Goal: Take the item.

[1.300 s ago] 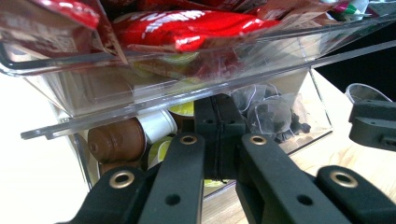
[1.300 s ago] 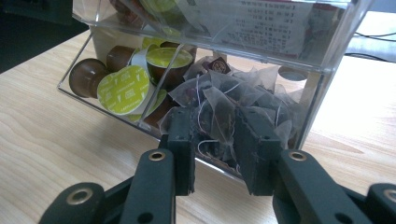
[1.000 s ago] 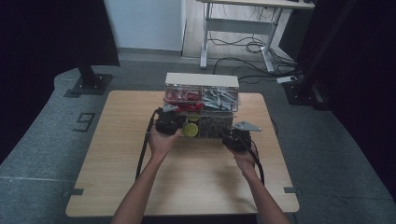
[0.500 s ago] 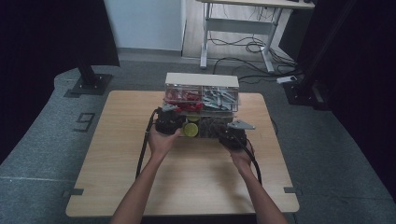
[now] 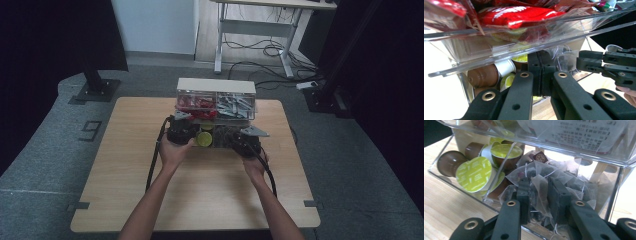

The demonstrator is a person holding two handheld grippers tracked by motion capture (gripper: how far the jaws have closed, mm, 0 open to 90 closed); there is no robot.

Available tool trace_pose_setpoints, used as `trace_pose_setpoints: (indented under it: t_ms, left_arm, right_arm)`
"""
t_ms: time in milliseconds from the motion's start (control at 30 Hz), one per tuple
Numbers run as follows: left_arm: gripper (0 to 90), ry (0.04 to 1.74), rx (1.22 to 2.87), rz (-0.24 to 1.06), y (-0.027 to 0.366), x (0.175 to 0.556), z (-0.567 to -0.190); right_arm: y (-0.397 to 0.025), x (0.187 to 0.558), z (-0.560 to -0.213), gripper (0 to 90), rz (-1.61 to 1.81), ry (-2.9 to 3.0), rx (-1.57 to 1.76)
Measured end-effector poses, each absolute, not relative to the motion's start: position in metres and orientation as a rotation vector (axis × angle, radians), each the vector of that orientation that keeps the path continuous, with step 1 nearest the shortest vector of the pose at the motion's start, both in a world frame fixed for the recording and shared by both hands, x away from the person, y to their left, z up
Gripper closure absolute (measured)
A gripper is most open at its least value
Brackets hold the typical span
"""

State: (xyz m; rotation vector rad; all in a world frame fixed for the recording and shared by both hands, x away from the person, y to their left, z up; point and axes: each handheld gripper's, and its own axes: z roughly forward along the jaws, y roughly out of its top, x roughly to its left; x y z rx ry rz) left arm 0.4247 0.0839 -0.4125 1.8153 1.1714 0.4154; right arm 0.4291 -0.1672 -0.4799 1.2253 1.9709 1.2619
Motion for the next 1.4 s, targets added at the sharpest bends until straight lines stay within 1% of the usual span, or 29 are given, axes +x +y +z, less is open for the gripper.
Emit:
trace_pose_setpoints:
  t_ms: [200, 500, 600, 1033, 1400]
  left_arm:
    - [89.3, 1.170, 1.818, 0.415, 0.083, 0.425, -0.413]
    - [89.2, 1.169, 1.817, 0.415, 0.082, 0.425, -0.413]
    - [89.2, 1.167, 1.819, 0.416, 0.083, 0.425, -0.413]
    - [89.1, 1.173, 1.810, 0.418, 0.085, 0.424, -0.414]
    - [89.1, 1.175, 1.811, 0.418, 0.084, 0.424, -0.414]
  right_arm:
    - [-0.166, 0.433, -0.484, 72.7, 1.254, 1.979, 1.234]
    - [-0.165, 0.437, -0.489, 83.4, 1.241, 1.991, 1.248]
    - [-0.165, 0.436, -0.489, 88.5, 1.238, 1.992, 1.242]
    - [-0.173, 0.432, -0.481, 89.2, 1.250, 1.987, 1.210]
    - [-0.180, 0.416, -0.465, 89.2, 1.326, 1.957, 1.183]
